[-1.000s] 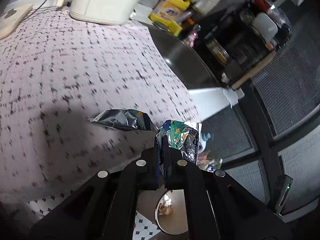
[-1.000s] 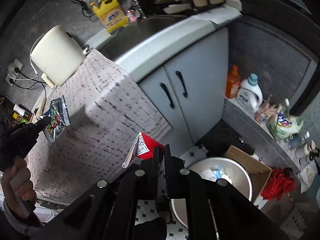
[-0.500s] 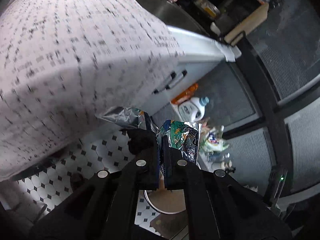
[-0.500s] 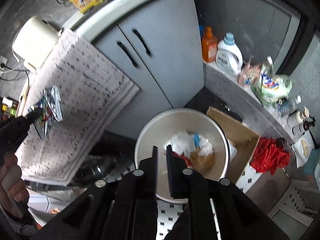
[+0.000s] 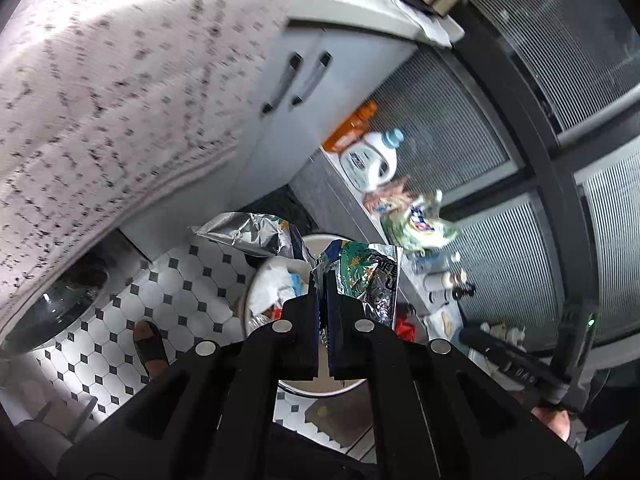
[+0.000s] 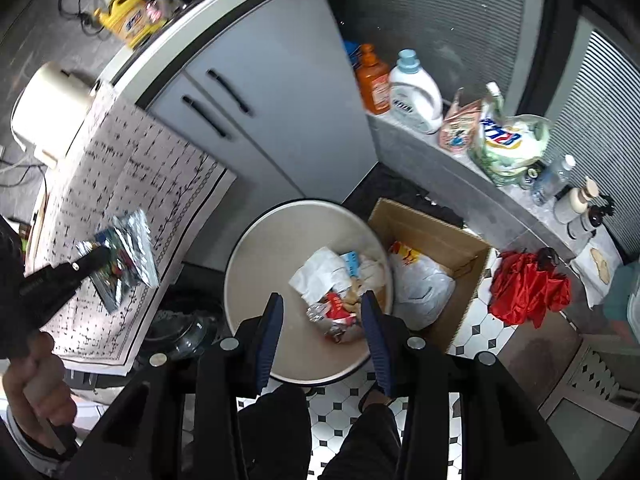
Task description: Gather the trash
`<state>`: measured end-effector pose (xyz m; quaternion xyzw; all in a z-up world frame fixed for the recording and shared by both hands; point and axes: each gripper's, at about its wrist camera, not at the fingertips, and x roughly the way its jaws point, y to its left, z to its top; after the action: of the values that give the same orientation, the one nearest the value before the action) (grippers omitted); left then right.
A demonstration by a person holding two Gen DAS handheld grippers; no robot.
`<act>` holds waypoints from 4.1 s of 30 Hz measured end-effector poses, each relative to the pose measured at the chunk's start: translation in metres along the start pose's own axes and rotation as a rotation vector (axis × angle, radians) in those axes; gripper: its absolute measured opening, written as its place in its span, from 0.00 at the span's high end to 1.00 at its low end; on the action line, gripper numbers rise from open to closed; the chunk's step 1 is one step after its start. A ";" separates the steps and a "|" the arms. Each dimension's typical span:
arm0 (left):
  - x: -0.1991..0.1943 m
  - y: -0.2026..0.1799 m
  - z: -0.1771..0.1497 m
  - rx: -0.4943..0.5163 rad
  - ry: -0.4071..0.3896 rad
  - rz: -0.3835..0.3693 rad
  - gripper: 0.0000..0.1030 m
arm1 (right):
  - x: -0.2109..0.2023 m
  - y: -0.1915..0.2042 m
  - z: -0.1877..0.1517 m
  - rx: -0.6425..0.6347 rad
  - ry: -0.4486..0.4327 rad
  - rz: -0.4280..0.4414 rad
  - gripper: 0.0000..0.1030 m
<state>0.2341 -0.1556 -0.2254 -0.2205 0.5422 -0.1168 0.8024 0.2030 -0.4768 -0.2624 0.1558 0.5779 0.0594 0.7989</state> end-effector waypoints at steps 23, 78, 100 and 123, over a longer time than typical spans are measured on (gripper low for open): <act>0.086 -0.039 -0.022 -0.010 0.255 0.024 0.37 | -0.049 -0.055 -0.012 0.078 -0.073 0.012 0.57; -0.405 0.054 -0.083 0.200 -0.588 0.170 0.06 | -0.235 0.268 -0.105 -0.236 -0.480 0.150 0.08; -0.442 0.084 -0.109 0.123 -0.676 0.221 0.06 | -0.244 0.318 -0.128 -0.340 -0.498 0.201 0.07; -0.441 0.093 -0.112 0.103 -0.669 0.218 0.06 | -0.239 0.321 -0.129 -0.347 -0.491 0.205 0.08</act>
<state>-0.0436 0.0885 0.0554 -0.1465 0.2631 0.0210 0.9534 0.0310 -0.2158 0.0194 0.0842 0.3301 0.1980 0.9191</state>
